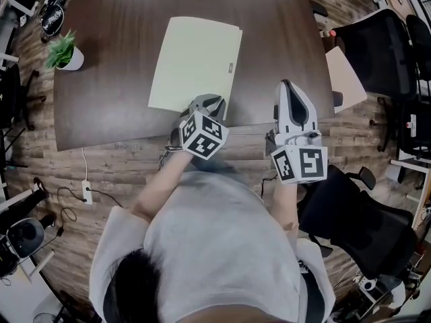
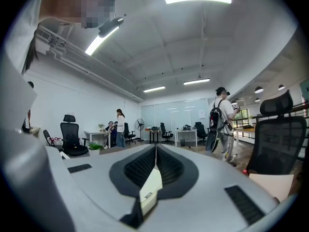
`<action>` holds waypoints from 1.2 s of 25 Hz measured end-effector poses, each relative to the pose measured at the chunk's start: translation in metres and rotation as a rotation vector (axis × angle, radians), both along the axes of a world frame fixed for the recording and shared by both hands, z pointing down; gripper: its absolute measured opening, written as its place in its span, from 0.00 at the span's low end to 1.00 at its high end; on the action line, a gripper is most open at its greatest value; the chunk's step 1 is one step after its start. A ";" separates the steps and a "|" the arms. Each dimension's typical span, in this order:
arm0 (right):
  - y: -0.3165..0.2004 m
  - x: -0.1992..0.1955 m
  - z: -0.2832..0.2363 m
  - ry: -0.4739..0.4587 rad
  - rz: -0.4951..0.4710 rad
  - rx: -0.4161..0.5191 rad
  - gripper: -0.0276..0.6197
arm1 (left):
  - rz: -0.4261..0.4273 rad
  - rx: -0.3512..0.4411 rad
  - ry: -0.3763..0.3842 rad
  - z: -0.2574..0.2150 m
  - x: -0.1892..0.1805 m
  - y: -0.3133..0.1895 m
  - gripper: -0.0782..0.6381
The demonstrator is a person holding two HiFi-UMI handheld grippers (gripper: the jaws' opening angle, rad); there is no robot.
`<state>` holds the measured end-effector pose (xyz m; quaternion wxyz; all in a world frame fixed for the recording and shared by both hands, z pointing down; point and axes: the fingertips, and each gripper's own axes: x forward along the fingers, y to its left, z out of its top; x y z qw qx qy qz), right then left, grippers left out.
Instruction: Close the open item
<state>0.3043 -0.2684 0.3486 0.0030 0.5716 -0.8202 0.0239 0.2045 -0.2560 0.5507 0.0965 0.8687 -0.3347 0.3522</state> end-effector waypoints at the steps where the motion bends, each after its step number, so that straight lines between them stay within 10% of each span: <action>1: 0.000 0.001 0.000 -0.001 0.000 0.000 0.06 | 0.011 0.004 -0.022 0.002 0.001 0.001 0.13; 18: -0.005 0.004 -0.001 -0.015 -0.021 0.010 0.06 | 0.191 -0.063 -0.308 0.028 0.012 0.010 0.15; 30: -0.008 -0.003 0.002 -0.025 -0.034 0.006 0.06 | 0.197 -0.170 -0.016 0.016 0.018 0.020 0.36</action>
